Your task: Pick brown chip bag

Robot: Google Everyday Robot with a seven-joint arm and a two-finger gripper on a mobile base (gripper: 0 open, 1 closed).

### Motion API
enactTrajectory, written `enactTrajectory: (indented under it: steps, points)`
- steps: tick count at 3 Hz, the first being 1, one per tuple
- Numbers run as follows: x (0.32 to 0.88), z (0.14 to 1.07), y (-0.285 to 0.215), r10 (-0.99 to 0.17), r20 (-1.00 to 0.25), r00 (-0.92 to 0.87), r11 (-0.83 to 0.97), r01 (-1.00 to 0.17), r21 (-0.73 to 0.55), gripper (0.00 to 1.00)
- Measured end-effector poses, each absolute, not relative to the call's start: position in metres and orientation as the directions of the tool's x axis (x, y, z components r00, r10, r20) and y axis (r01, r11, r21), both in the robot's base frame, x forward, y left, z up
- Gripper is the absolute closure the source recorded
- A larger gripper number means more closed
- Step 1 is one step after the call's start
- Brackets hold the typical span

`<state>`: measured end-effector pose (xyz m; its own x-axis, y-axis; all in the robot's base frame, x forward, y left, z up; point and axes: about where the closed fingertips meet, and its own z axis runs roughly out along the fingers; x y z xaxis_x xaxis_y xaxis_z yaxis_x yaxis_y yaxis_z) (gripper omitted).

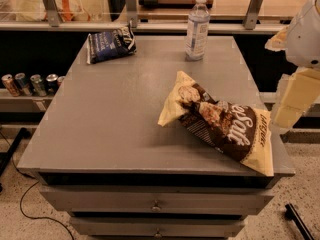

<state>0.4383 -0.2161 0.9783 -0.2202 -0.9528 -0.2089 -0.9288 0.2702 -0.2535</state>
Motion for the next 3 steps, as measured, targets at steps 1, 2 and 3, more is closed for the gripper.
enactTrajectory:
  steps: [1, 2, 3]
  points:
    - [0.439, 0.978, -0.214, -0.95, -0.216, -0.225, 0.276, -0.928, -0.25, 0.0]
    - [0.44, 0.967, -0.202, -0.935, -0.239, -0.262, 0.312, -0.927, -0.207, 0.0]
    - [0.44, 0.944, -0.182, -0.921, -0.262, -0.289, 0.333, -0.932, -0.142, 0.0]
